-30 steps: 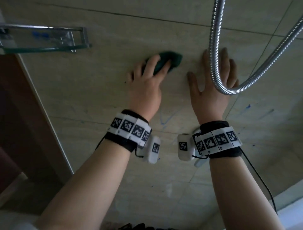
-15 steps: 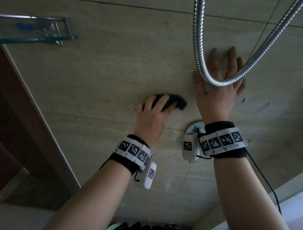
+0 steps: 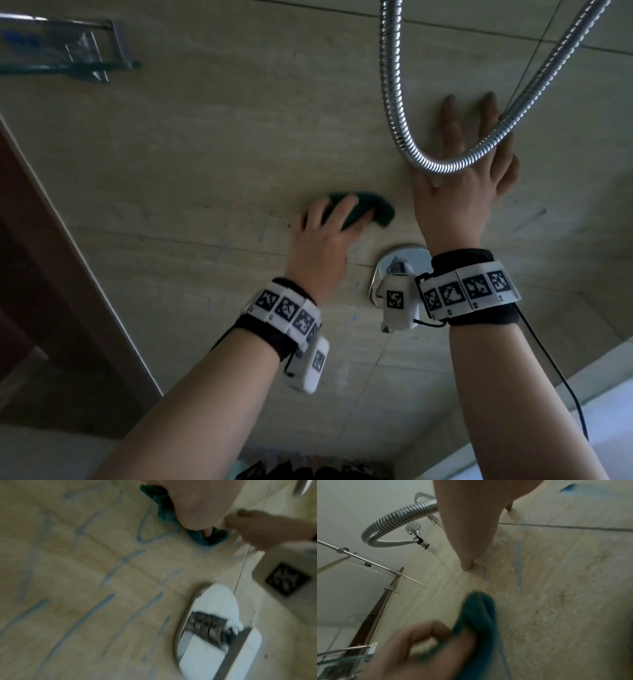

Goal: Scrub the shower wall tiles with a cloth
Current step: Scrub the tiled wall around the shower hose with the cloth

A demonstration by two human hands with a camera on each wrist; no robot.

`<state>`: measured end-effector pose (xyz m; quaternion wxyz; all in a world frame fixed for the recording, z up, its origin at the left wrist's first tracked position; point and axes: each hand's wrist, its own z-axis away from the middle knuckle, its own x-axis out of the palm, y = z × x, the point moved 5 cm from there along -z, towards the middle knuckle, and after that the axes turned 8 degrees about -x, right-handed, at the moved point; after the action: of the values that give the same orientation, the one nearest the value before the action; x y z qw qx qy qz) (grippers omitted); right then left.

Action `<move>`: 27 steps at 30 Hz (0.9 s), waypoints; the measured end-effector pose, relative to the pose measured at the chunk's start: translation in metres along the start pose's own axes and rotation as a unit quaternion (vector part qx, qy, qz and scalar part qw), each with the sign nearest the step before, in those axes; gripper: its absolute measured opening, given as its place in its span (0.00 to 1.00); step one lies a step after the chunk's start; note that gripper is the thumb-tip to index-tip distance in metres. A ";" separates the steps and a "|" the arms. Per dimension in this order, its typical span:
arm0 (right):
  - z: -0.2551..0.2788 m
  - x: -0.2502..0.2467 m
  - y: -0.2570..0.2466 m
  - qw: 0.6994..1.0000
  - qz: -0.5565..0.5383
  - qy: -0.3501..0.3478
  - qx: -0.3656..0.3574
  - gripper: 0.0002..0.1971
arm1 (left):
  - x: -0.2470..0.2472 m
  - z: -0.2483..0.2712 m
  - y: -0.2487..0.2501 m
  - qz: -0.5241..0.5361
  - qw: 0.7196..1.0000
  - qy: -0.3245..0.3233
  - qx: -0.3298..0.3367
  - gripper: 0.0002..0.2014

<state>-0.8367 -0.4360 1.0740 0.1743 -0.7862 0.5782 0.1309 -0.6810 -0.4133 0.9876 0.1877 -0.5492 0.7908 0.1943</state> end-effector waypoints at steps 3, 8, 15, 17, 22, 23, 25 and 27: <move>0.000 -0.002 0.005 1.000 -0.013 0.002 0.000 0.31 | 0.006 0.019 0.003 -0.026 0.999 -0.036 0.014 0.31; -0.006 -0.007 0.013 1.000 -0.015 0.013 0.001 0.31 | -0.028 -0.040 0.008 0.024 0.998 0.006 -0.055 0.30; -0.018 -0.013 0.030 1.000 -0.008 0.019 0.008 0.29 | -0.033 -0.087 0.035 0.069 0.996 0.043 -0.046 0.27; -0.019 -0.015 0.035 1.000 -0.007 0.025 0.010 0.28 | -0.019 -0.070 0.043 0.063 0.997 0.052 -0.003 0.27; -0.014 -0.015 0.045 0.998 -0.024 0.053 0.016 0.25 | 0.031 0.002 0.045 -0.052 0.995 -0.030 0.080 0.29; -0.013 -0.015 0.046 0.998 -0.024 0.048 0.017 0.25 | 0.034 0.011 0.043 -0.059 0.993 -0.050 0.090 0.31; -0.012 -0.015 0.048 0.999 -0.026 0.042 0.021 0.26 | 0.029 0.010 0.041 -0.058 0.993 -0.048 0.093 0.29; -0.013 -0.015 0.048 0.999 -0.028 0.036 0.021 0.26 | 0.012 -0.009 0.042 -0.045 0.997 -0.020 0.052 0.26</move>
<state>-0.8866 -0.4408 1.0859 0.1741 -0.8026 0.5641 0.0854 -0.7255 -0.4139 0.9935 0.2405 -0.5694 0.7706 0.1549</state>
